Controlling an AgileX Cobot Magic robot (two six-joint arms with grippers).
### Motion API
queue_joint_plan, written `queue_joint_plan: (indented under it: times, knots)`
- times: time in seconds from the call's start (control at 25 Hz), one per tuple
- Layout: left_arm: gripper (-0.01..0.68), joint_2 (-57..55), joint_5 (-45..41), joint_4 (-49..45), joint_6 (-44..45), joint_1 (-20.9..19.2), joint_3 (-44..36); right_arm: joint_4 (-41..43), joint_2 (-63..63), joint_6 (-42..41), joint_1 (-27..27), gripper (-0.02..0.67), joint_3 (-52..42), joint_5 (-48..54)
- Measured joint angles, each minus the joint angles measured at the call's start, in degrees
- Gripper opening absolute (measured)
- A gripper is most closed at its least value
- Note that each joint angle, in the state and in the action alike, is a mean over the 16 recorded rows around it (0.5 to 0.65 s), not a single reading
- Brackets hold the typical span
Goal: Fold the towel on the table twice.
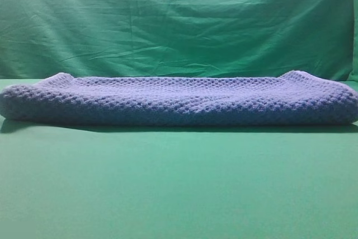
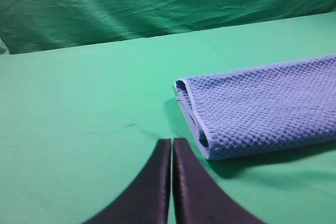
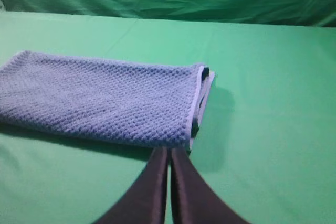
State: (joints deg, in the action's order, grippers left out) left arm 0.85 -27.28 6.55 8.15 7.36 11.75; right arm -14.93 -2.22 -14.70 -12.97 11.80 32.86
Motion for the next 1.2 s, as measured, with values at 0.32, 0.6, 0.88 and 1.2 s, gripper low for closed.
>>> queue_joint_plan:
  times: [0.32,0.6,0.88,1.2]
  knots:
    - [0.0,0.0,0.5,0.1,0.0,0.0,-3.0,0.1,0.0,0.0,0.0,0.0,-1.2,0.7]
    - [0.0,0.0,3.4,0.2,0.0,0.0,-8.3,0.9,0.0,-0.1,0.0,0.0,-4.3,-5.7]
    - [0.0,0.0,6.7,0.2,0.0,0.0,-12.1,1.8,0.0,-0.1,0.0,0.0,-9.3,-13.4]
    - [0.0,0.0,8.0,0.2,0.0,0.0,-12.6,1.9,0.0,-0.1,0.0,0.0,-12.8,-14.3]
